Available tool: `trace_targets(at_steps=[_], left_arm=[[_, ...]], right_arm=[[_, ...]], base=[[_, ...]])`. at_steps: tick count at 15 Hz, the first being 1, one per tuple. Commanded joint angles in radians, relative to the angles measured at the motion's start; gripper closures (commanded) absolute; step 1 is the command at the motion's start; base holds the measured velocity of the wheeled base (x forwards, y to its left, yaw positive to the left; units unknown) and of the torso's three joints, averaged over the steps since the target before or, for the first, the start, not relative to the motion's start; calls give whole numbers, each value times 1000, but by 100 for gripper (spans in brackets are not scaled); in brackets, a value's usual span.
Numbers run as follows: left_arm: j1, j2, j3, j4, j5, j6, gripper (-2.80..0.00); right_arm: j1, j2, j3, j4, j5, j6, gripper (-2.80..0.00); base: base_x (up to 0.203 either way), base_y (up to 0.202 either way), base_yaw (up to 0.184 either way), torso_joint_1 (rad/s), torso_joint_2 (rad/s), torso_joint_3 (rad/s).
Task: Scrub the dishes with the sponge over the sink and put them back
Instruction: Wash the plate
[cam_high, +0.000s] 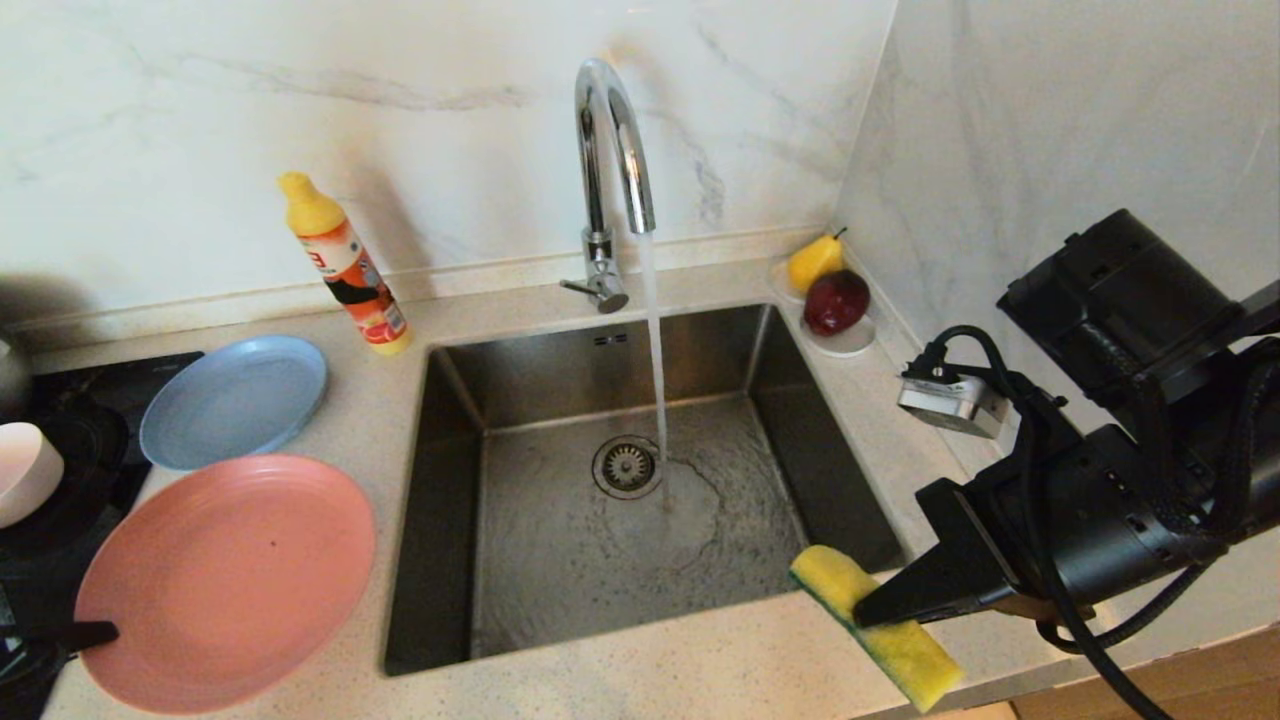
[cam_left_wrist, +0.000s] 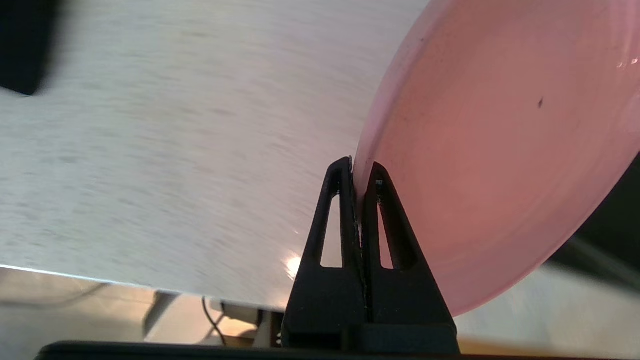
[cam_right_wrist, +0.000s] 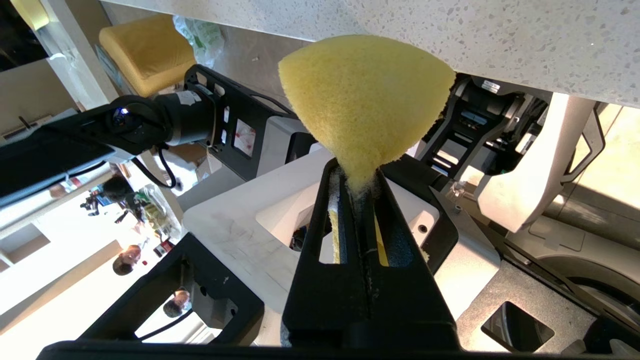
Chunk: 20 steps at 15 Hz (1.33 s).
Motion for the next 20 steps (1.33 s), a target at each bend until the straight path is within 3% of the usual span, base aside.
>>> trace_targets(at_steps=[1, 6, 13, 15, 17, 20], left_arm=[[-84, -115, -70, 97, -6, -5, 0], [-361, -85, -218, 166, 24, -105, 0], [-690, 98, -304, 90, 236, -223, 0], [-801, 167, -328, 32, 338, -273, 0], [-877, 227, -383, 11, 408, -320, 0], [-931, 307, -445, 5, 423, -369, 0]], right_arm=[[1, 4, 3, 4, 3, 3, 0], [1, 0, -5, 4, 4, 3, 0], [-1, -1, -14, 3, 4, 1, 0], [-2, 5, -25, 3, 4, 1, 0], [-2, -1, -28, 3, 3, 0, 0], [-8, -15, -21, 3, 3, 0, 0]], base=[[0, 0, 0, 0, 0, 0], [0, 0, 0, 0, 0, 0], [0, 0, 0, 0, 0, 0], [0, 0, 0, 0, 0, 0], [0, 0, 0, 0, 0, 0], [0, 0, 0, 0, 0, 0]])
